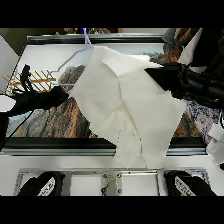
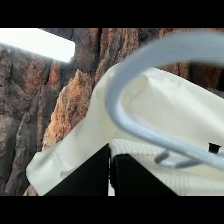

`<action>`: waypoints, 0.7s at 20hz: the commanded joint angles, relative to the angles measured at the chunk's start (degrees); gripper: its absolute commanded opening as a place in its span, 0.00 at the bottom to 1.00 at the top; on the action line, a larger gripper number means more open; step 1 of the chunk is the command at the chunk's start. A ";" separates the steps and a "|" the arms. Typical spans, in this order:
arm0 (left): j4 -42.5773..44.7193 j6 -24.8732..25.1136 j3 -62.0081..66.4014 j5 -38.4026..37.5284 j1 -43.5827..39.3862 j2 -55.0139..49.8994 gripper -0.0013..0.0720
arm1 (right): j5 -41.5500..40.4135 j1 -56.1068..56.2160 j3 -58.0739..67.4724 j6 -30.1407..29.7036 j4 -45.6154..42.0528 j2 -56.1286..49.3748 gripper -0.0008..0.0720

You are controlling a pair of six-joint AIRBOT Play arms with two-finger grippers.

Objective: Fold the clothes and pants, and hang the long-sleeved shirts on hangers.

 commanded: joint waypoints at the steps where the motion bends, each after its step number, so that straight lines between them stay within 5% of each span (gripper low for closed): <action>1: 0.42 0.00 0.04 0.26 2.82 -1.14 0.04 | 0.66 0.09 0.02 2.08 3.67 0.46 0.05; 14: 0.79 3.30 1.49 -1.40 9.68 -1.09 0.04 | 0.59 0.07 0.02 3.87 -5.81 1.25 0.05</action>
